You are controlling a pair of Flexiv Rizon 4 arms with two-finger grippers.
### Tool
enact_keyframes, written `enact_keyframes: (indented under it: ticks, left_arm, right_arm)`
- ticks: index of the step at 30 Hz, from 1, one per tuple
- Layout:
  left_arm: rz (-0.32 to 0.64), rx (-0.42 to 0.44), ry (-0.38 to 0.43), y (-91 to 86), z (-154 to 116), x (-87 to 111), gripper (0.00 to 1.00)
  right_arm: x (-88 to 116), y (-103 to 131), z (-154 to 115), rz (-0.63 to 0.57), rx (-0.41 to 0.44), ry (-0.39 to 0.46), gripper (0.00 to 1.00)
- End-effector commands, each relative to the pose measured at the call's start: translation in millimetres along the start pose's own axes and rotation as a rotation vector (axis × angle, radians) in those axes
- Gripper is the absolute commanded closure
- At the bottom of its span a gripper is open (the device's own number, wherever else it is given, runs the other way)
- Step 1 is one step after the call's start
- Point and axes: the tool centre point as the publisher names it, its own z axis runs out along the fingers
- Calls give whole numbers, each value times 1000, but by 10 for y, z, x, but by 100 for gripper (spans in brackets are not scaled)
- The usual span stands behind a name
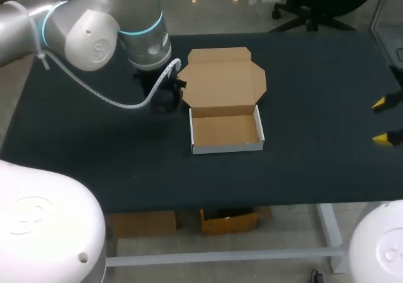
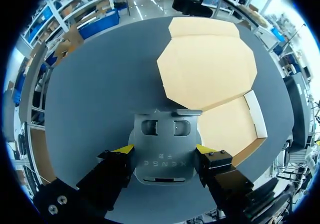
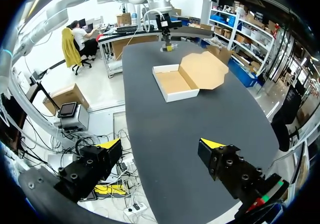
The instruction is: Assemble the packaging by folding the flat box into shape, placing the metal phone stand inside, and closing the box properly
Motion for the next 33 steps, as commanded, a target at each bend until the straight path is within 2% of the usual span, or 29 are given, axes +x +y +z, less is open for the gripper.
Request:
enact_keyframes:
  ticks: [1,8,30,33]
  left_arm:
    - [10,-10,-13,-45,42,112,100]
    - [53,-35,-2,-52,95,369,100]
    - [53,-35,-2,-52,95,369,100]
    - [63,-41,24,-136,127,451,100]
  right_arm:
    - [-25,-8,-5,-1,-5,9,0]
    - [-25,-8,-5,-1,-5,9,0]
    - [-25,-8,-5,-1,-5,9,0]
    - [-25,-8,-5,-1,-5,9,0]
